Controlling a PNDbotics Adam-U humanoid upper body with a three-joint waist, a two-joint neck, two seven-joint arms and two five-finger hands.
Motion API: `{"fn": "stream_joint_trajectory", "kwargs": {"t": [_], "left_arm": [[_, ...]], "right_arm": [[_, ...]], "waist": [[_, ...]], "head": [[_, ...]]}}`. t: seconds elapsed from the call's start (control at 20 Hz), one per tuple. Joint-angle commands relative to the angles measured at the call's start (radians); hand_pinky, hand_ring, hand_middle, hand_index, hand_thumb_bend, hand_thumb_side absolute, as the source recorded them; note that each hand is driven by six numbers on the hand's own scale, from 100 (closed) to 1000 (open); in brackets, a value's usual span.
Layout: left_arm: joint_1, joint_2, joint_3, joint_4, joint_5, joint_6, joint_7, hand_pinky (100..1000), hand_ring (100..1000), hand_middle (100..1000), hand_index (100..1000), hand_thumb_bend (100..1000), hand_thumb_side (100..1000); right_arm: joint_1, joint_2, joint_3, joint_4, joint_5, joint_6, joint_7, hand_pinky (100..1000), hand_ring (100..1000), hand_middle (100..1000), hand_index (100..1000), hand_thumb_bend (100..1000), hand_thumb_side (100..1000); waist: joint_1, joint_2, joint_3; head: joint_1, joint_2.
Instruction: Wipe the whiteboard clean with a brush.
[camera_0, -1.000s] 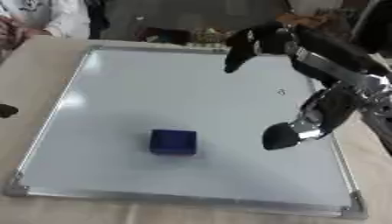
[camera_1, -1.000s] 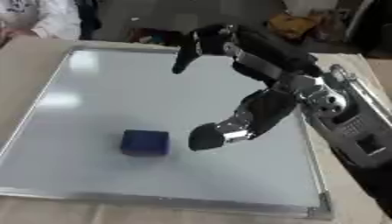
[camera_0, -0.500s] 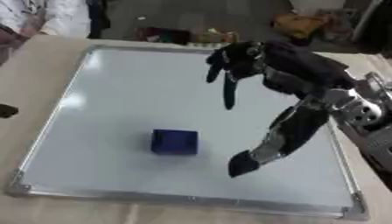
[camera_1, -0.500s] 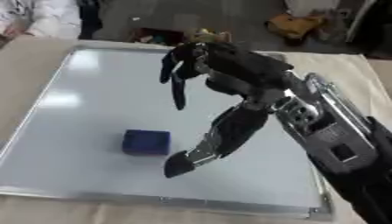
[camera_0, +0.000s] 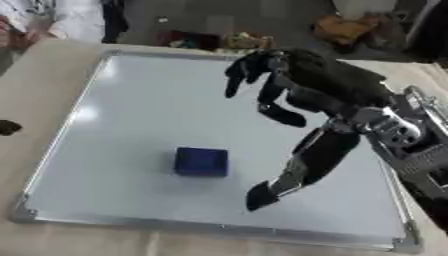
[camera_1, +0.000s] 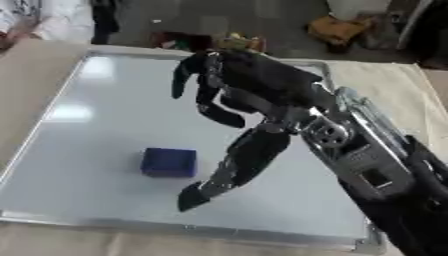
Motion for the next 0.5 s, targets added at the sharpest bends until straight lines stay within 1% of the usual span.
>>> {"fn": "stream_joint_trajectory", "kwargs": {"t": [0.05,0.2,0.4,0.5], "left_arm": [[-0.004,0.013,-0.004,-0.02,-0.004,0.003,-0.001,534,419,461,503,221,880],[-0.004,0.013,-0.005,-0.02,-0.004,0.005,-0.001,534,419,460,503,219,880],[-0.005,0.013,-0.006,-0.02,-0.003,0.006,-0.002,535,418,459,500,217,880],[-0.005,0.013,-0.007,-0.02,-0.002,0.006,-0.003,535,418,458,499,217,880]], "right_arm": [[-0.026,0.008,0.003,0.018,0.047,0.009,-0.012,689,839,671,100,853,564],[-0.034,0.028,0.013,0.05,0.09,0.029,-0.029,682,857,670,100,860,514],[-0.038,0.06,0.03,0.108,0.127,0.076,-0.023,697,912,670,100,847,378],[-0.04,0.072,0.039,0.133,0.12,0.102,-0.005,712,942,673,100,837,273]], "waist": [[0.0,-0.013,0.002],[-0.002,-0.014,0.003],[-0.003,-0.013,0.005],[-0.004,-0.013,0.006]], "head": [[-0.002,-0.01],[-0.003,-0.011],[-0.005,-0.012],[-0.007,-0.013]]}}
